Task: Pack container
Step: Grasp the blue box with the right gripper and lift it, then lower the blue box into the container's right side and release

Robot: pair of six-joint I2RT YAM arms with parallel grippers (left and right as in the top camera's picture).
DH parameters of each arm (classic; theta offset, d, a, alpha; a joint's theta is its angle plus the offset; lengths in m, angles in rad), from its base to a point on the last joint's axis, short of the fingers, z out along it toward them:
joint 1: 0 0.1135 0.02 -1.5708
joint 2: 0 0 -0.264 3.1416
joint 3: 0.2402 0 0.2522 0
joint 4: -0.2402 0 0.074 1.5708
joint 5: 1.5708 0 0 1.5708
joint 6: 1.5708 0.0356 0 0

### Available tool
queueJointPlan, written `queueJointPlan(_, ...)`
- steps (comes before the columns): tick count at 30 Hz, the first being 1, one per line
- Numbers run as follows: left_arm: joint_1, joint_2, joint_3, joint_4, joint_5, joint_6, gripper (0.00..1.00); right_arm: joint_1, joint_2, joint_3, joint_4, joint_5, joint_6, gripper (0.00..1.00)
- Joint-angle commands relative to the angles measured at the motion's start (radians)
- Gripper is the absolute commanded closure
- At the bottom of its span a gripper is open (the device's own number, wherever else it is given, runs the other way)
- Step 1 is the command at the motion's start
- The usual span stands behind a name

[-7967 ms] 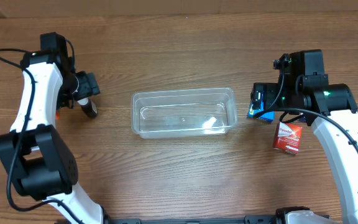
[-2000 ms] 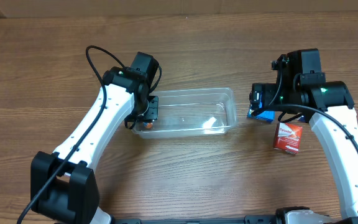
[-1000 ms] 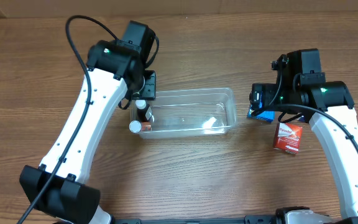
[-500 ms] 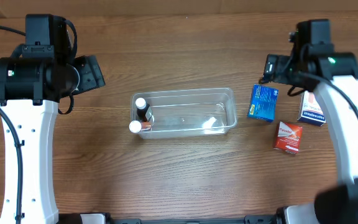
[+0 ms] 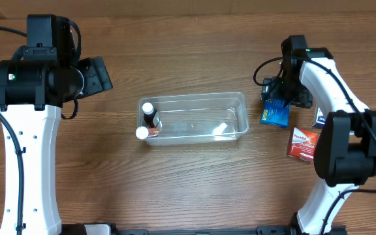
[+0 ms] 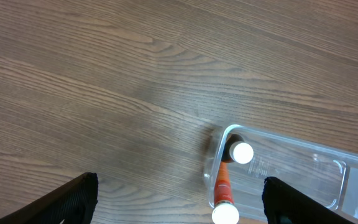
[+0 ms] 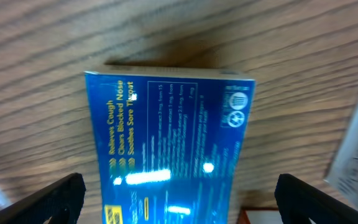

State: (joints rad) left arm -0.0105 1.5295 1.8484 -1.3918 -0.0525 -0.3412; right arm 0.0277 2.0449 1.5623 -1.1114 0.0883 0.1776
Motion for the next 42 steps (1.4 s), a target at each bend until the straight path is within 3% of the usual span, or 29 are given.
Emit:
queueJointPlan(1,0.004,0.000,0.014,0.004,0.013,-0.003,0.14,-0.001,0.047,0.002,0.003,-0.035,0.006,0.00)
queueJointPlan(16,0.004,0.000,0.013,0.000,0.013,-0.003,0.14,-0.001,0.060,-0.054,0.046,-0.064,0.005,0.00)
queueJointPlan(22,0.004,0.000,0.013,-0.001,0.013,-0.003,0.13,-0.001,0.060,-0.056,0.052,-0.064,0.006,0.22)
queueJointPlan(28,0.004,0.000,0.013,-0.006,0.013,0.003,0.13,-0.001,0.043,-0.002,0.001,-0.064,0.006,0.29)
queueJointPlan(35,0.004,0.000,0.013,-0.001,-0.003,0.005,0.13,0.028,-0.171,0.156,-0.133,-0.064,0.005,0.28)
queueJointPlan(38,0.004,0.000,0.013,0.000,-0.003,0.005,0.14,0.099,-0.324,0.161,-0.145,-0.066,-0.002,0.28)
queueJointPlan(42,0.004,0.000,0.013,0.000,-0.003,0.005,0.14,0.233,-0.397,0.160,-0.189,-0.068,0.027,0.28)
